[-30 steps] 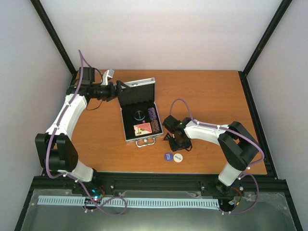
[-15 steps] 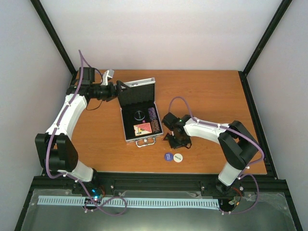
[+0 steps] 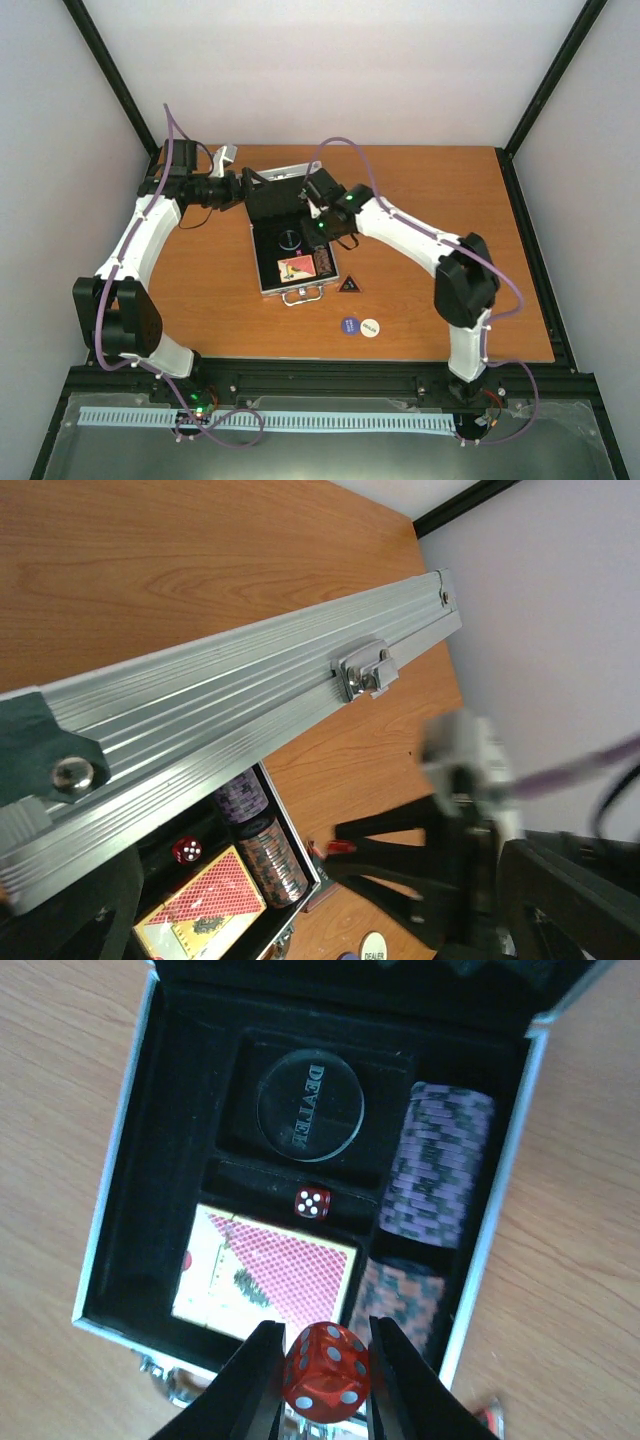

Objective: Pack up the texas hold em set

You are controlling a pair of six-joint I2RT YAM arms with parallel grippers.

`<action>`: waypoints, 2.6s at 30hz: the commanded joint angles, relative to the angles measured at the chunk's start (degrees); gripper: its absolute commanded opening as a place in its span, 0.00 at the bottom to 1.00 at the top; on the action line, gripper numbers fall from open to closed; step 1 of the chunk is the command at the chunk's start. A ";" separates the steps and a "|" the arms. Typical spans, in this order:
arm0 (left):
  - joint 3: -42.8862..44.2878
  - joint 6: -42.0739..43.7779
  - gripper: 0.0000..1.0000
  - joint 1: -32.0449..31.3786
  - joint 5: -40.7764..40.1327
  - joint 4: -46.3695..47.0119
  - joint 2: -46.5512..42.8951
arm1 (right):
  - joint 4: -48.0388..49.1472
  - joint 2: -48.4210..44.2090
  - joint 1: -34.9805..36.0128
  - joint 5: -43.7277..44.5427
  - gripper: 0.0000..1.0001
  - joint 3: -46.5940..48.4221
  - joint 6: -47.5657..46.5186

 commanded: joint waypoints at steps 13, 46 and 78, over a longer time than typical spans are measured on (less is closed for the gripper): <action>2.48 1.76 1.00 -0.12 0.19 -0.71 1.70 | 2.96 14.84 -0.10 -6.55 0.14 9.73 -1.89; 3.41 1.23 1.00 -0.05 1.07 -0.43 2.94 | 1.62 25.70 2.71 -6.17 0.15 15.75 -1.72; 5.11 1.96 1.00 -0.11 -0.06 -1.22 4.39 | -3.18 -1.91 2.71 7.43 0.59 -10.33 -1.64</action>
